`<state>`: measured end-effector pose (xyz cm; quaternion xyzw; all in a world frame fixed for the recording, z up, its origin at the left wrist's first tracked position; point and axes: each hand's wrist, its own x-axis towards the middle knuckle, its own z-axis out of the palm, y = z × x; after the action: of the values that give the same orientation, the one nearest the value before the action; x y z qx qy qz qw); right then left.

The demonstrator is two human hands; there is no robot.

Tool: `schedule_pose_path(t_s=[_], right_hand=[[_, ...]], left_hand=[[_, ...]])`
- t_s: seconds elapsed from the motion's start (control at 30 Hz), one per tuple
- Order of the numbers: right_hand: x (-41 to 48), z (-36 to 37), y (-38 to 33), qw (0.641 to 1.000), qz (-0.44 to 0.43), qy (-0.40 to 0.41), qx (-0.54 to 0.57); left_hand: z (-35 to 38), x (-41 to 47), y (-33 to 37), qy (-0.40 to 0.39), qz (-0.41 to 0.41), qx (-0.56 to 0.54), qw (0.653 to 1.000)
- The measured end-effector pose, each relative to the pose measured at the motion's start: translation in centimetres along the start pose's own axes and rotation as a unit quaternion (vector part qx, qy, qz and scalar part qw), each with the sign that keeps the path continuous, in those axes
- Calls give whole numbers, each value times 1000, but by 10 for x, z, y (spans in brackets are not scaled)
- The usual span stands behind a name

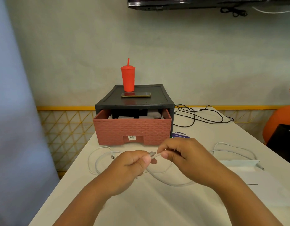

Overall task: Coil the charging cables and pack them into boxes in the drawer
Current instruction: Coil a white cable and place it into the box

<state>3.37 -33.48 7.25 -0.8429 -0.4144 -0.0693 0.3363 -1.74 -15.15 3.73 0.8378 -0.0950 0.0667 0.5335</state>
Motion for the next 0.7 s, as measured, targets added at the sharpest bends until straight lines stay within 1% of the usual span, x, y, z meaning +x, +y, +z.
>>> schedule_pose_path(t_s=[0.1,0.2,0.27,0.37,0.47,0.53,0.57,0.63,0.7], right_hand=[[0,2,6,998,-10,17,-53],[0,8,14,979,-61,74,-180],[-1,12,17,968,-57,120,-213],[-3,20,15,960,-50,161,-222],[-12,37,19,966,-7,181,-183],[-21,49,21,973,22,171,-156],[-25,53,21,979,42,156,-126],[-30,55,19,987,88,135,-17],[-34,52,17,974,129,148,110]], left_hand=[[0,-3,5,10,-26,-70,997],[3,-8,13,9,-36,-165,986],[9,-11,13,6,-27,-215,976],[18,-14,10,12,-38,-271,962],[25,-19,8,11,-58,-343,937],[27,-22,5,10,-78,-399,913],[28,-23,2,8,-87,-426,901],[29,-25,-3,-10,-94,-478,873],[29,-27,-5,-20,-99,-517,850]])
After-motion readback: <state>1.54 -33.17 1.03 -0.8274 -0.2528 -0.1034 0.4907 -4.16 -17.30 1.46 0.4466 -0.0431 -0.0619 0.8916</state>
